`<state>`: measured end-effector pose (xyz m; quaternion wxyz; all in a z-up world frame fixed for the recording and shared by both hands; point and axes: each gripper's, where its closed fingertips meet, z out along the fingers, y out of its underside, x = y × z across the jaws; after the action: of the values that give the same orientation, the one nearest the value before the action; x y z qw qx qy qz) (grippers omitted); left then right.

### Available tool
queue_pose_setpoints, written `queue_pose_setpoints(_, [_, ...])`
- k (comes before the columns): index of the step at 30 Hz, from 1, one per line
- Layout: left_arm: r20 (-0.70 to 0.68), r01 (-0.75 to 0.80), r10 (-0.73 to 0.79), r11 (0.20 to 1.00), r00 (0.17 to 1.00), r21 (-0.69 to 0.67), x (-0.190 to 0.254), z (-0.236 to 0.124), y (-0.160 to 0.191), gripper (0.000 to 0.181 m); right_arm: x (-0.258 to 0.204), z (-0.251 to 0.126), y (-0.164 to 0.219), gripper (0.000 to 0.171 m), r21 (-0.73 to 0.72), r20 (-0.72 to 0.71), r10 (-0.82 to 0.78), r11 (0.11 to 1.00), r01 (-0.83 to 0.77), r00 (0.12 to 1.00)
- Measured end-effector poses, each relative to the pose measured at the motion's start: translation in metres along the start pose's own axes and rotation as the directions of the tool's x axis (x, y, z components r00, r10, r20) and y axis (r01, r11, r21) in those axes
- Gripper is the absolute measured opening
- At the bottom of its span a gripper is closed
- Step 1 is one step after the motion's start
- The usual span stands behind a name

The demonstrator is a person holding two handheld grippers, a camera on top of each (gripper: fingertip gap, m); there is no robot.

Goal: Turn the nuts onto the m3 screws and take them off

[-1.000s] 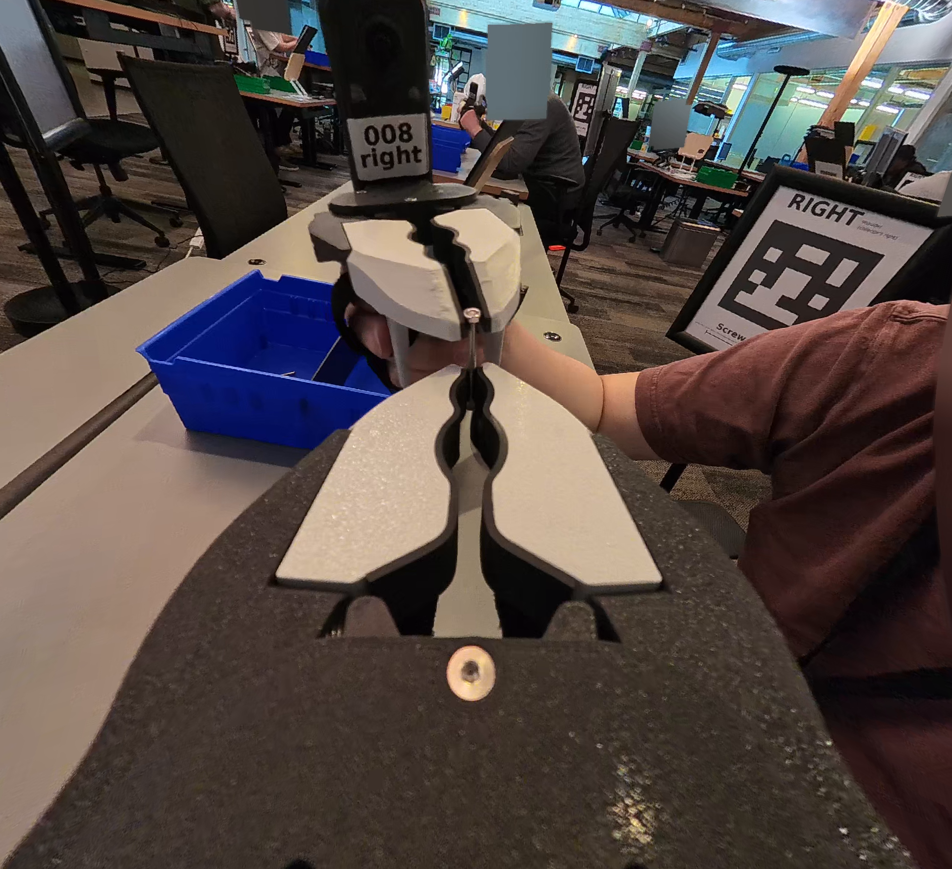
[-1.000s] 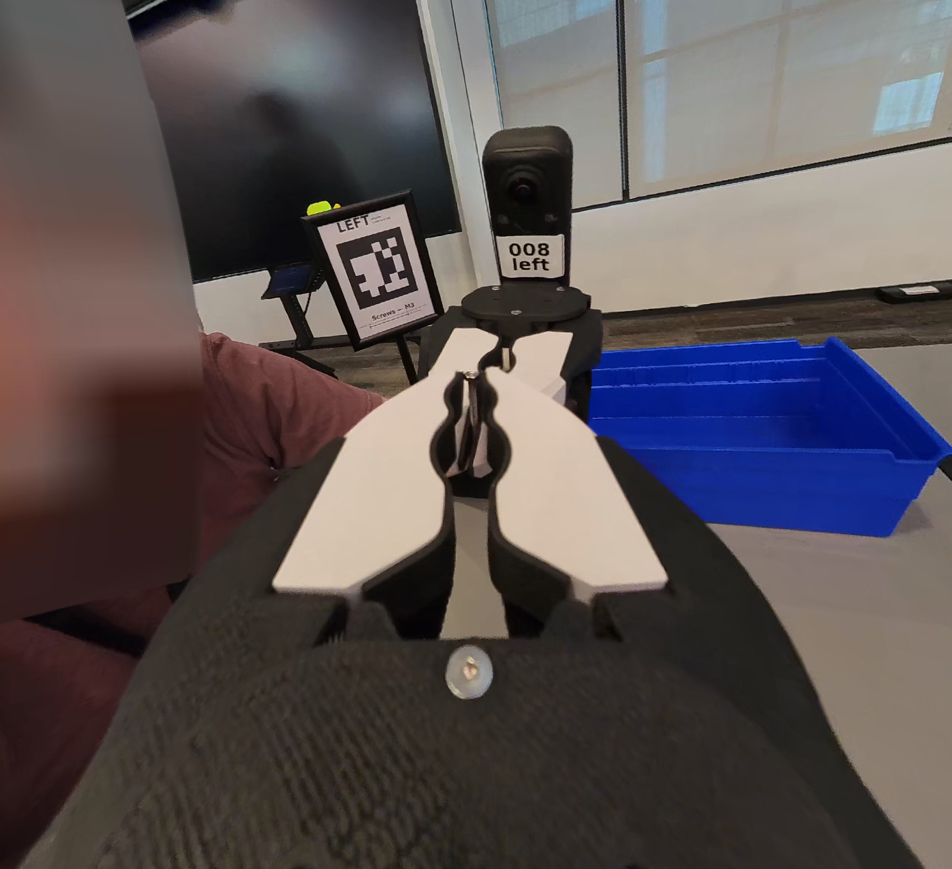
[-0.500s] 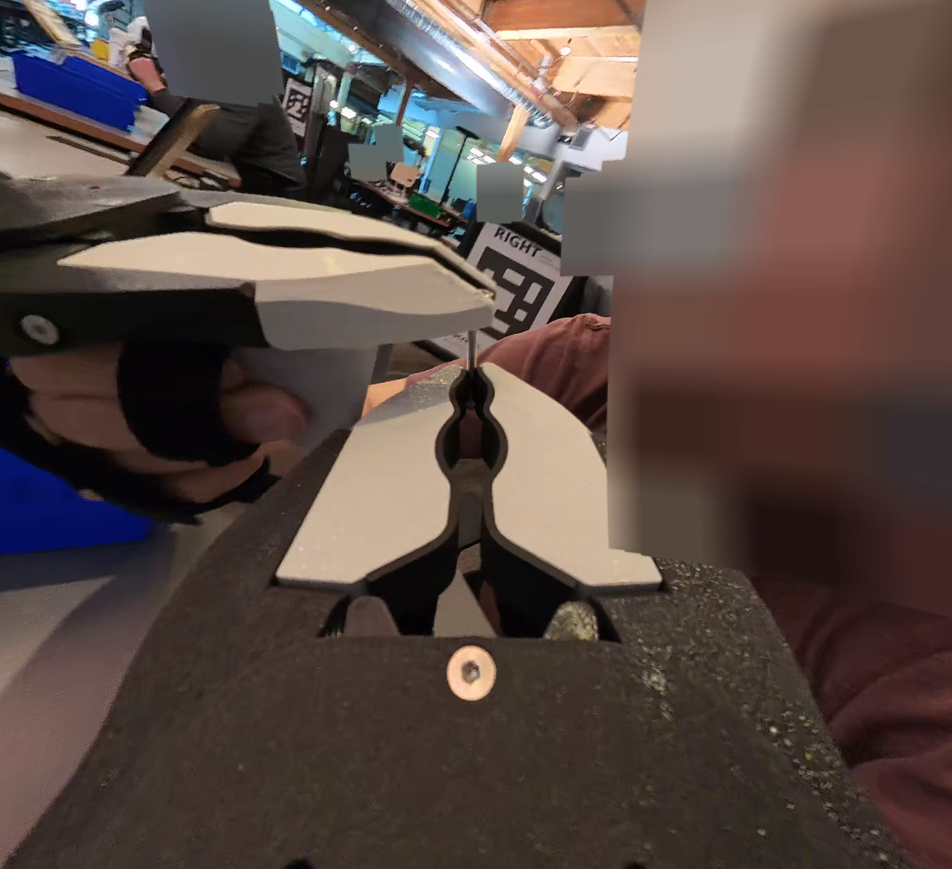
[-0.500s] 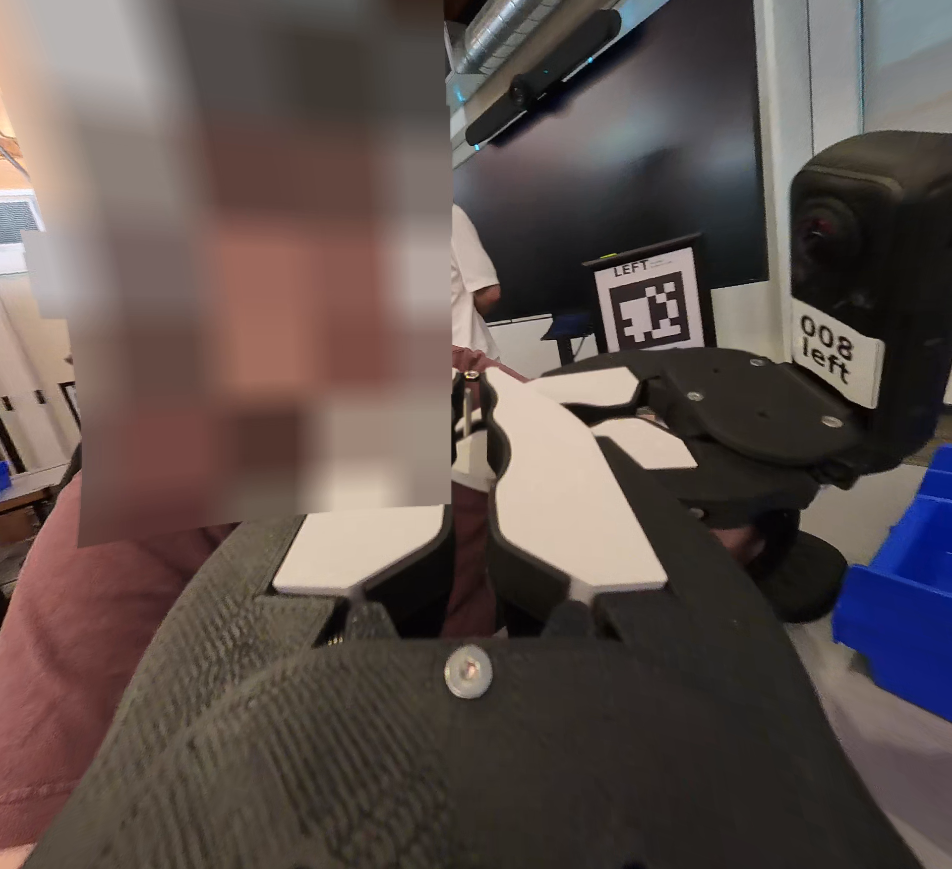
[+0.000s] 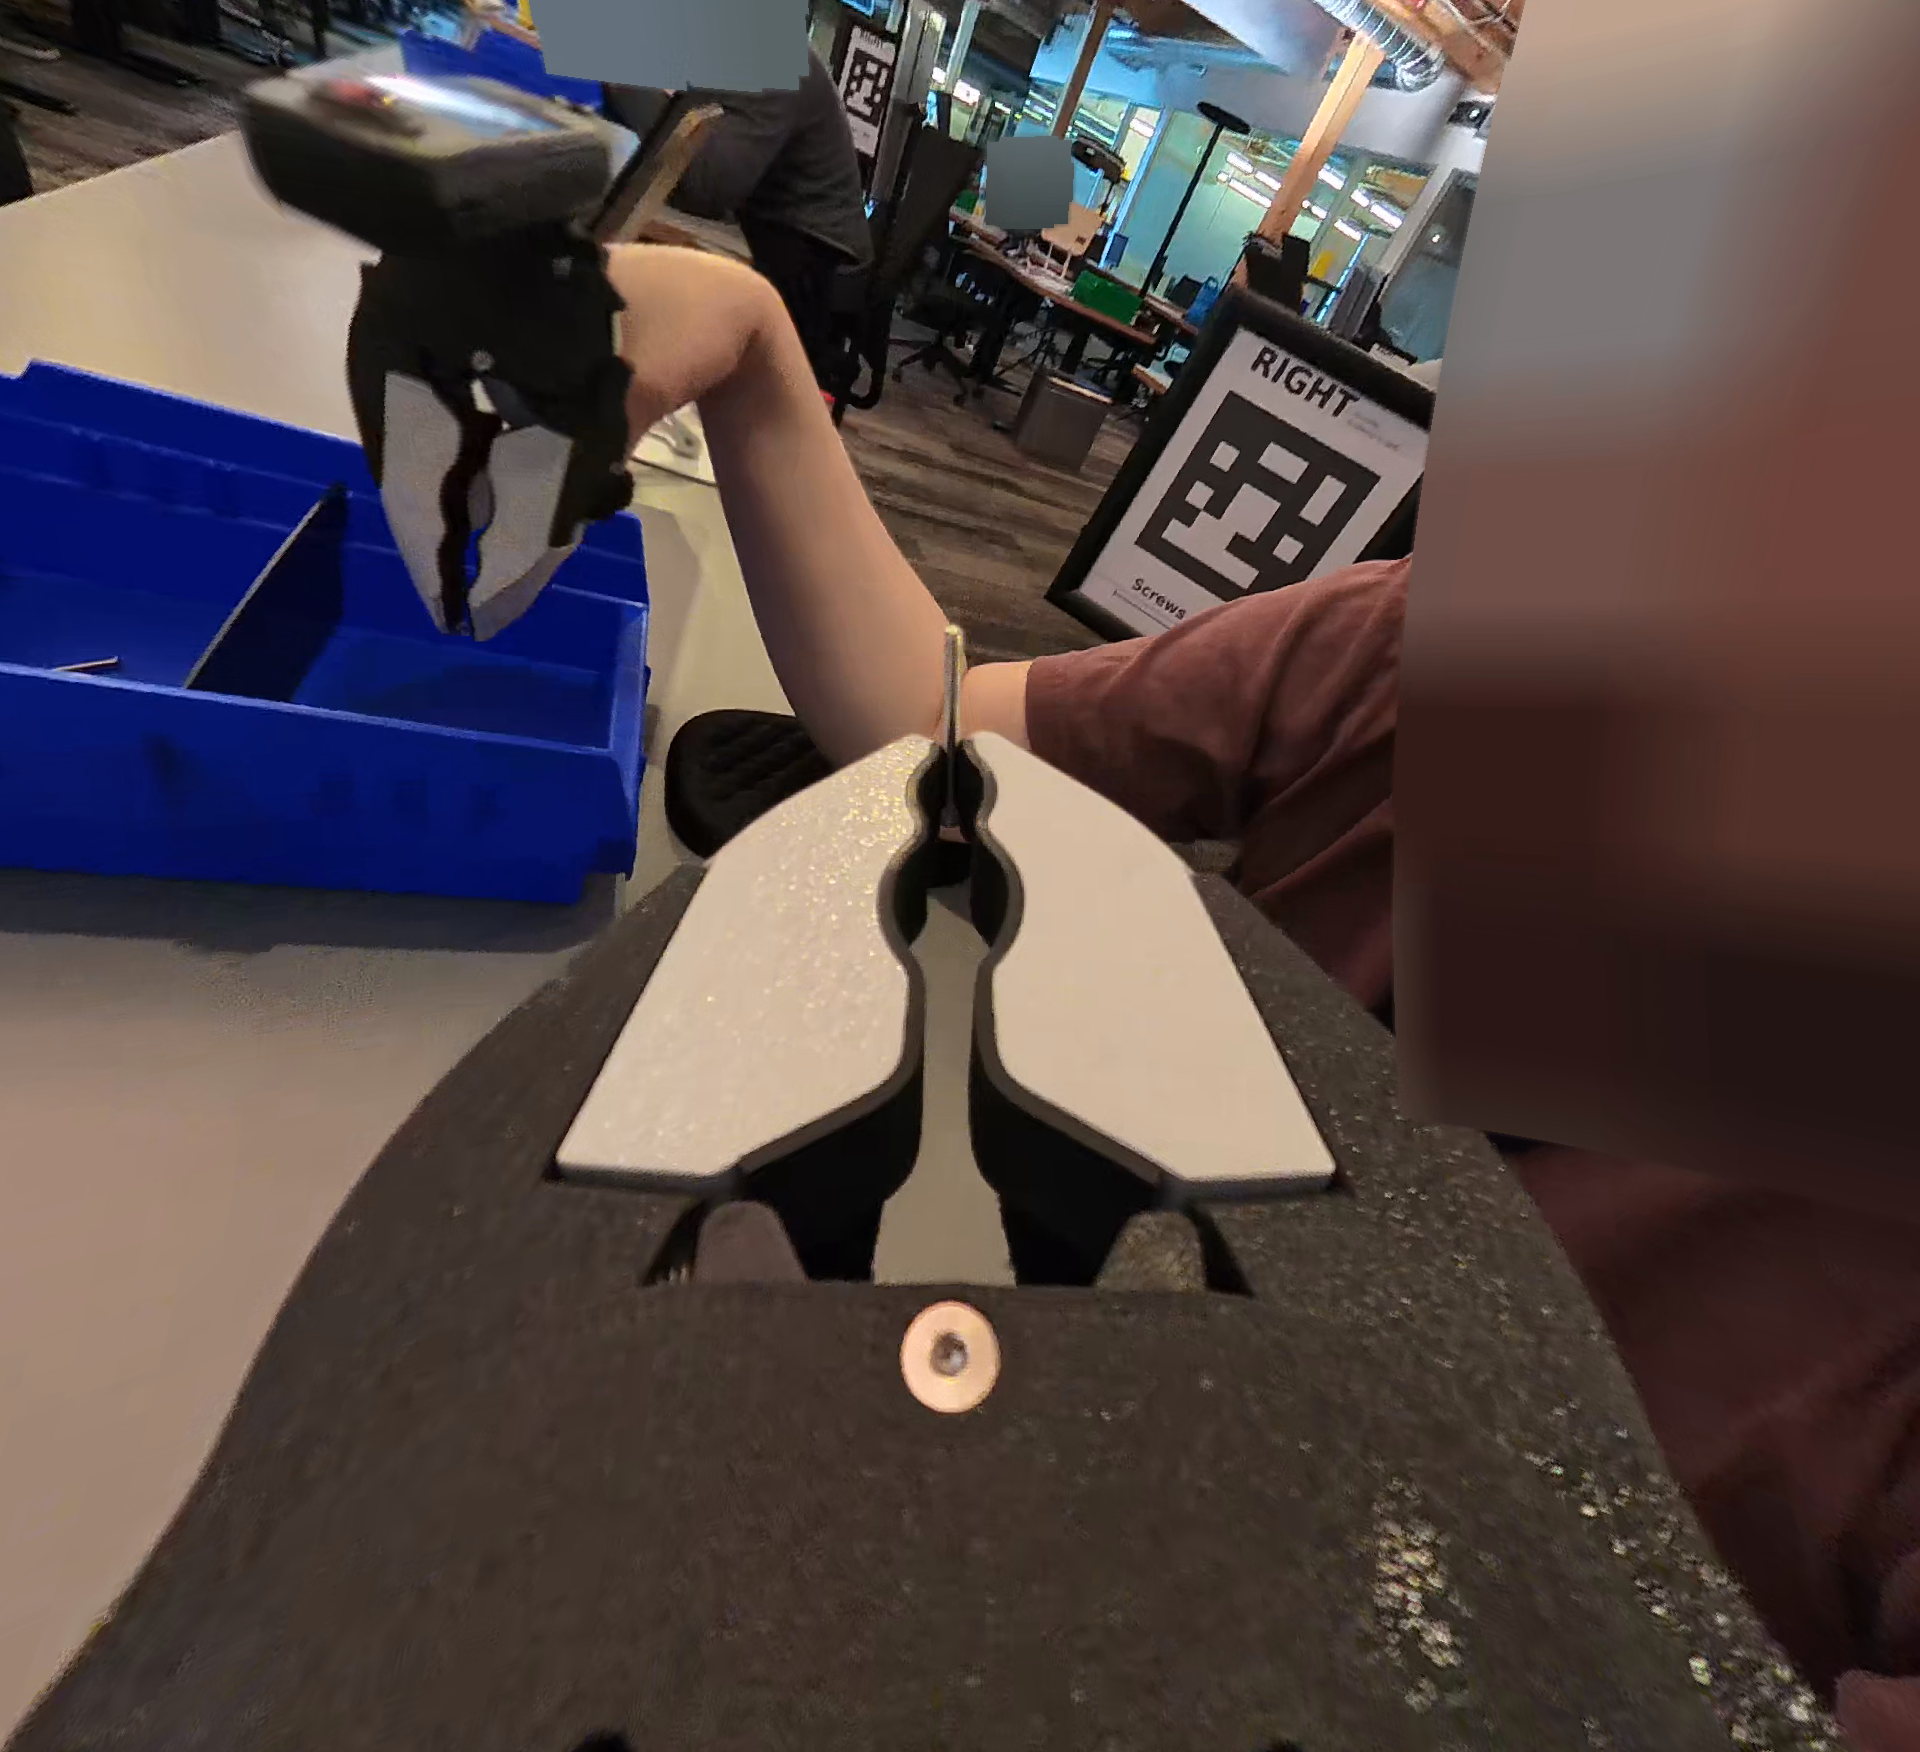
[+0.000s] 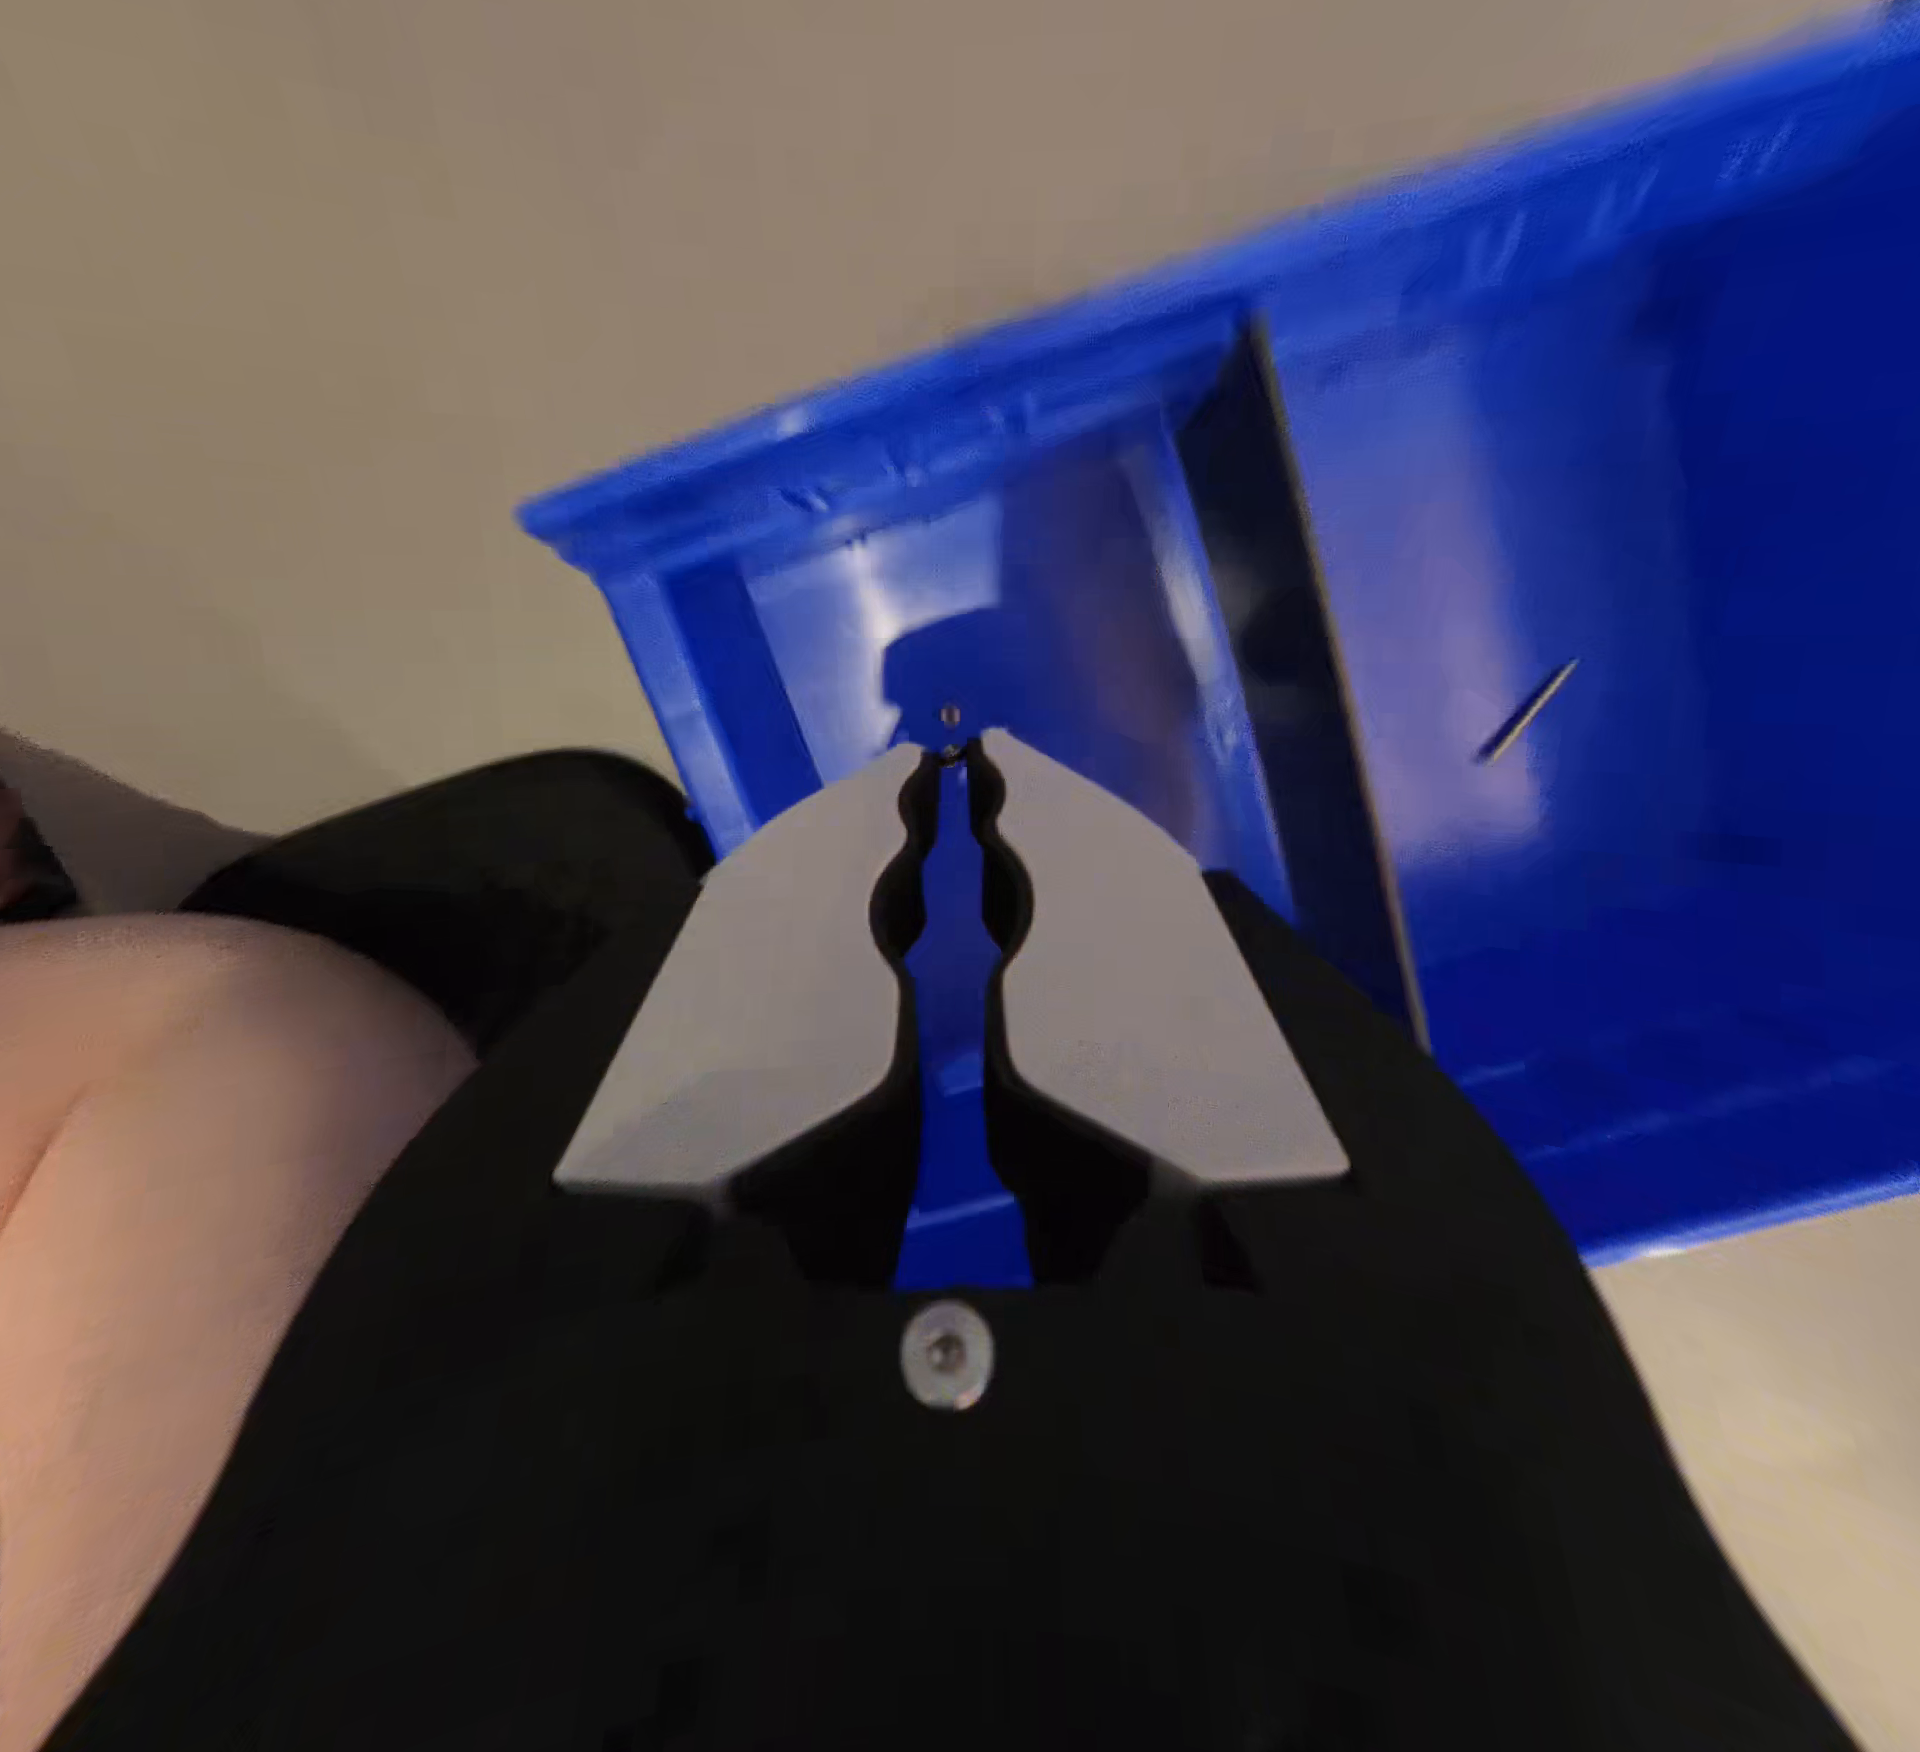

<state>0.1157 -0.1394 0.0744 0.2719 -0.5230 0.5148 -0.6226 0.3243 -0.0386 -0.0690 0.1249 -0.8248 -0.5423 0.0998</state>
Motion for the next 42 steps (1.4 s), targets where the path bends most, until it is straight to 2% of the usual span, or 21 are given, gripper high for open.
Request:
queue_pose_setpoints(4, [-0.007,0.022,-0.022,1.0,1.0,0.002,-0.002,0.001,0.001,0.002,0.012,0.038,0.039,0.004,-0.234,0.083,0.142,0.965,-0.119,0.986])
queue_pose_setpoints(6, [-0.004,0.025,-0.025,1.0,1.0,0.002,-0.003,0.001,0.002,0.002,0.013,0.051,0.048,0.003,-0.3,0.121,0.219,0.938,-0.174,0.968])
queue_pose_setpoints(17, [-0.01,0.017,-0.017,1.0,1.0,0.003,0.001,0.001,0.0,0.002,0.016,0.066,0.052,0.004,-0.323,0.171,0.308,0.915,-0.242,0.936])
queue_pose_setpoints(25, [-0.013,0.005,-0.005,1.0,1.0,0.004,0.004,-0.001,-0.002,0.002,0.019,0.06,0.046,0.014,-0.285,0.157,0.317,0.921,-0.264,0.936])
queue_pose_setpoints(27, [-0.007,0.003,-0.003,1.0,1.0,0.01,0.004,-0.001,-0.003,0.002,0.017,0.048,0.037,0.014,-0.22,0.15,0.283,0.944,-0.247,0.947])
queue_pose_setpoints(30, [0.028,-0.012,0.011,1.0,1.0,0.018,-0.001,-0.003,-0.005,0.002,0.009,0.015,0.008,0.014,-0.028,0.096,0.159,0.987,-0.157,0.983])
queue_pose_setpoints(32, [0.052,-0.024,0.022,0.999,0.998,0.032,-0.004,-0.005,-0.007,0.002,0.003,-0.014,-0.018,0.014,0.123,-0.007,0.044,0.991,-0.043,0.999])
queue_pose_setpoints(34, [0.11,-0.051,0.046,0.998,0.993,0.045,-0.011,-0.007,-0.01,0.002,-0.007,-0.046,-0.049,0.018,0.278,-0.122,-0.058,0.957,0.09,0.991])
queue_pose_setpoints(36, [0.186,-0.097,0.083,0.993,0.979,0.065,-0.019,-0.011,-0.014,0.002,-0.024,-0.076,-0.087,0.023,0.429,-0.219,-0.146,0.874,0.229,0.965])
queue_pose_setpoints(38, [0.235,-0.131,0.111,0.989,0.966,0.072,-0.023,-0.014,-0.017,0.002,-0.048,-0.106,-0.131,0.027,0.596,-0.264,-0.197,0.737,0.32,0.944])
queue_pose_setpoints(40, [0.268,-0.159,0.132,0.984,0.954,0.081,-0.024,-0.017,-0.021,0.002,-0.08,-0.132,-0.172,0.029,0.761,-0.207,-0.24,0.569,0.31,0.948])
queue_pose_setpoints(42, [0.299,-0.188,0.153,0.978,0.942,0.091,-0.024,-0.021,-0.025,0.002,-0.108,-0.149,-0.206,0.028,0.887,-0.084,-0.284,0.416,0.202,0.955])
